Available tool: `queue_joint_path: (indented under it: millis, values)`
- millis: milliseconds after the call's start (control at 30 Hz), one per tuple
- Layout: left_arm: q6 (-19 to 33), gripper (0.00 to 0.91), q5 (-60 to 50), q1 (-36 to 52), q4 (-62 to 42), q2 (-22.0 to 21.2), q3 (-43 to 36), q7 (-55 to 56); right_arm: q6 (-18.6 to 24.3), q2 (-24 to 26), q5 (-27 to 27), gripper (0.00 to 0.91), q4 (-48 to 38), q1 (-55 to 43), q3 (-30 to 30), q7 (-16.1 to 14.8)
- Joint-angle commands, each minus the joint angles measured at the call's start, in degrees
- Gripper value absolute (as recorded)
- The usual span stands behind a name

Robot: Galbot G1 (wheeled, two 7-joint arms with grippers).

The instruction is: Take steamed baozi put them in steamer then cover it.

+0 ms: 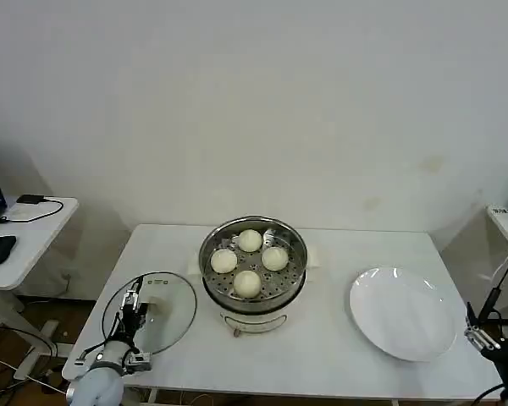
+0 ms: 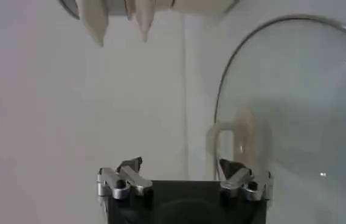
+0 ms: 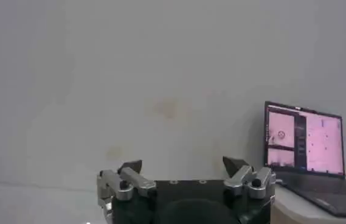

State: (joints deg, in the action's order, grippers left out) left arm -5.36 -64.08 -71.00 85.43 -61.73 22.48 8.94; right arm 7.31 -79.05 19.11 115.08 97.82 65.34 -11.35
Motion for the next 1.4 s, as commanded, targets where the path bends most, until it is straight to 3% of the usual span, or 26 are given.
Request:
queue_joint_path:
  millis: [33,700,933,1133,1400]
  values:
    - [0.18,0.000,-1.03,2.83,-3.32,-0.57,-0.41,0.26,-0.12,0.14,0.11,0.907,-0.17,-0.09,0.24,-0.01]
    - [1.30,0.000,-2.30,0.69,-2.57,-2.53,0.66,2.37,-0.41,0.47,0.52,0.907,0.02,-0.28,0.36,0.10]
    - [1.13,0.000,1.00,-3.37,5.16,-2.10,4.32,5.83,-0.71,0.41,0.59,0.907,0.78,-0.33,0.31,0.13]
    - [-3.64,0.000,6.31,-9.29,18.10,1.36,9.03,4.43,-0.74,0.45,0.26,0.907,0.80,-0.81,-0.19,-0.04]
    - [-11.52,0.000,12.54,-11.97,27.28,6.51,12.23,-1.29,0.46,0.21,-3.60,0.907,-0.50,-1.79,-0.60,-0.40]
